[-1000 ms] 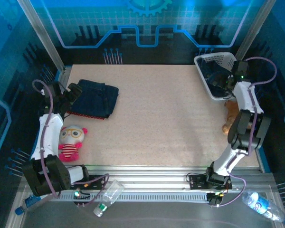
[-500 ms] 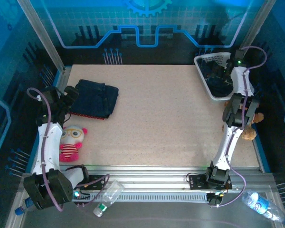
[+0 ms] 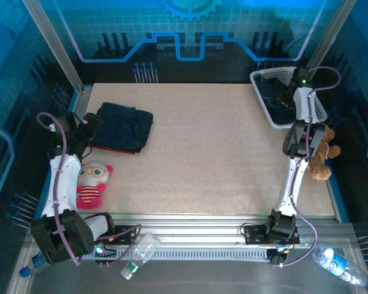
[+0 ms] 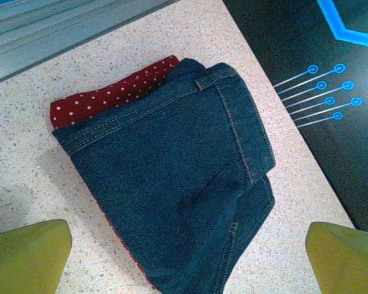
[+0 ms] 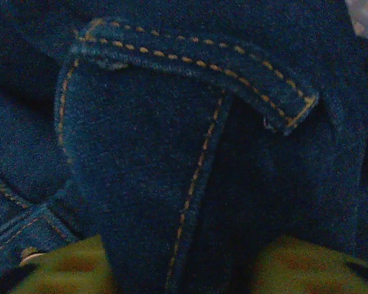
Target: Fold and stack the skirts
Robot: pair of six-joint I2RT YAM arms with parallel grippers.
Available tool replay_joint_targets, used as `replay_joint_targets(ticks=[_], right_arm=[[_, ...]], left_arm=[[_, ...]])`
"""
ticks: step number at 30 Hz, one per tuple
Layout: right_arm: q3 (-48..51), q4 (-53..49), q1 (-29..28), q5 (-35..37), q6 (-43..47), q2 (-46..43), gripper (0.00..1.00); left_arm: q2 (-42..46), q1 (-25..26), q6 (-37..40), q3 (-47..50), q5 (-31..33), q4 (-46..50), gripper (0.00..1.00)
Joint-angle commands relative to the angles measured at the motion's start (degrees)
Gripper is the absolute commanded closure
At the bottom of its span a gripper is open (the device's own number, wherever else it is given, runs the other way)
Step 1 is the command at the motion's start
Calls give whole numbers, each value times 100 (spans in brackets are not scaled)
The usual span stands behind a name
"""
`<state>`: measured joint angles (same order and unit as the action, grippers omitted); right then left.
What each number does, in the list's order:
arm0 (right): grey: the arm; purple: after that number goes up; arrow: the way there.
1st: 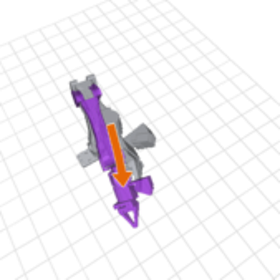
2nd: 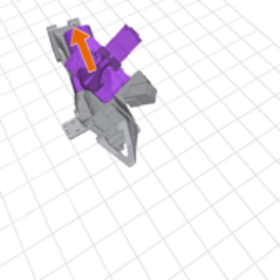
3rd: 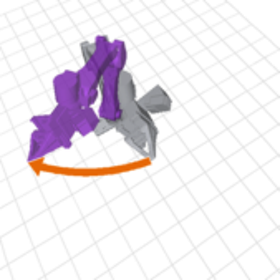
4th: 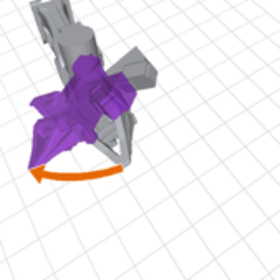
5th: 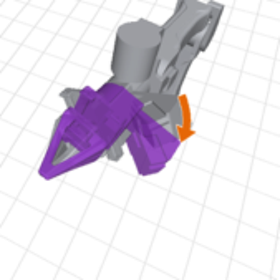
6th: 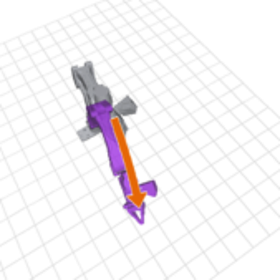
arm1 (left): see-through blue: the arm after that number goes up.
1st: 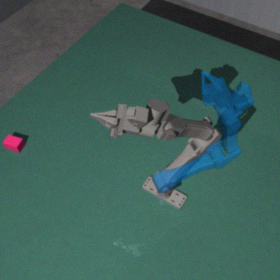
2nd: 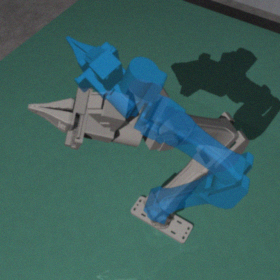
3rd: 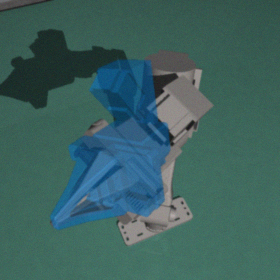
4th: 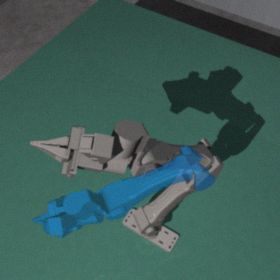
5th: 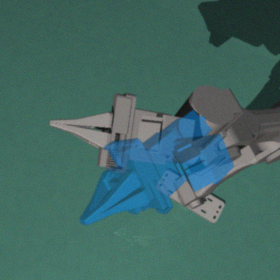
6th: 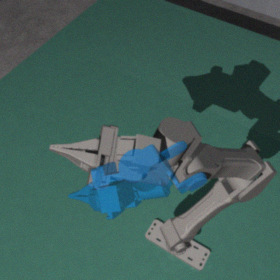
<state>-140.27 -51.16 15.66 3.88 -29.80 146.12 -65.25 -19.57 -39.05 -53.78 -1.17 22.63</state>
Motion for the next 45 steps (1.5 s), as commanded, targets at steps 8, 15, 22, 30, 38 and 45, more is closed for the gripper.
replay_joint_targets(ticks=[8, 15, 22, 30, 38, 45], right_arm=[[2264, 1595, -142, -268, -5, -2816, 100], [3205, 2428, -675, -217, 94, -4450, 100], [2851, 2730, -1696, -480, 607, -5094, 100], [1710, 2287, -2862, -1827, 966, -4640, 100], [1812, 2470, -3195, -2740, 1175, -4543, 100], [4588, 3454, -2723, -3542, 1960, -5294, 99]], left_arm=[[-180, -55, 259, -81, -750, -129, 1], [-246, 188, 442, -250, -961, -225, 1], [-107, 591, 545, -292, -904, -459, 1], [-108, 779, 566, -429, -958, -407, 1], [-466, 1139, 628, -774, -845, -197, 1], [-862, 1559, 713, -1054, -659, -185, 1]])
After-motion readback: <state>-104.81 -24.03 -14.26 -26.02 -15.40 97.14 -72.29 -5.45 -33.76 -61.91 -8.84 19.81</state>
